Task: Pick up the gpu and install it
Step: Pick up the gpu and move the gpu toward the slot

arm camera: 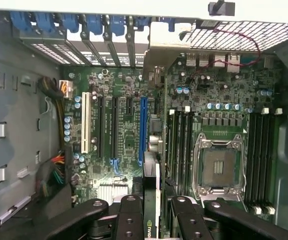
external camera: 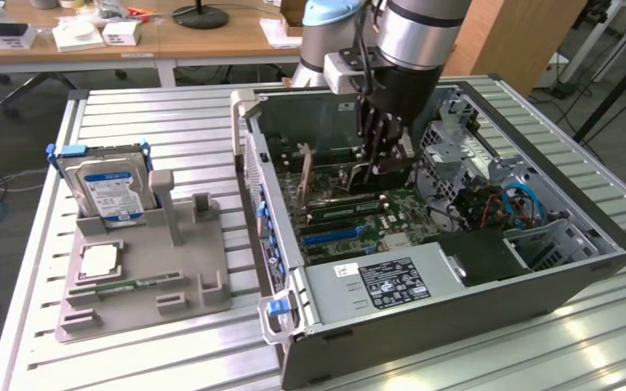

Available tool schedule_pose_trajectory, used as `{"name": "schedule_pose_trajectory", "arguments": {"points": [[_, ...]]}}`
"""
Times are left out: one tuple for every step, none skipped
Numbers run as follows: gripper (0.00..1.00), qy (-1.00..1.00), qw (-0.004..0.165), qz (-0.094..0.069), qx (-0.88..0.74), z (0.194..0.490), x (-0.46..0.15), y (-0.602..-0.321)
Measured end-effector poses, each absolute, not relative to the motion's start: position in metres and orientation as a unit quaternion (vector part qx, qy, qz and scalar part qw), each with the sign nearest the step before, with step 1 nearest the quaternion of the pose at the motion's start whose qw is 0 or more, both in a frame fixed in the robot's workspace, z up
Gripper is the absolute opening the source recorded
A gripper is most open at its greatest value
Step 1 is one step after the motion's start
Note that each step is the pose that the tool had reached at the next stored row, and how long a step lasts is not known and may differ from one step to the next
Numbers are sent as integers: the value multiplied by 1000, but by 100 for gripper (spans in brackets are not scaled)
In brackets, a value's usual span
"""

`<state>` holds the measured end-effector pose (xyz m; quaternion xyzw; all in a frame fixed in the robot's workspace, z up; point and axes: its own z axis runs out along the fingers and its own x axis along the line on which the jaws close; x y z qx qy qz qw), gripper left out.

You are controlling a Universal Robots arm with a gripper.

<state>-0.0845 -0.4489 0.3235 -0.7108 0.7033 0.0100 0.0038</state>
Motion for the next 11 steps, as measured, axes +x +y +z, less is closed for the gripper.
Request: {"name": "schedule_pose_trajectory", "arguments": {"points": [[26, 703, 4, 10, -711, 322, -85, -449], [26, 703, 4, 10, -711, 320, -85, -449], [26, 703, 4, 10, -711, 318, -85, -449], [26, 703, 4, 10, -711, 316, -85, -449], [26, 703, 4, 10, -711, 314, -85, -449], [26, 703, 4, 10, -711, 313, -85, -449], [26, 703, 4, 10, -711, 311, -85, -449], [26, 703, 4, 10, -711, 309, -85, -449], [26, 703, 4, 10, -711, 307, -85, -449], [26, 703, 4, 10, -711, 306, -85, -449], [26, 703, 4, 10, -711, 304, -85, -449]]}}
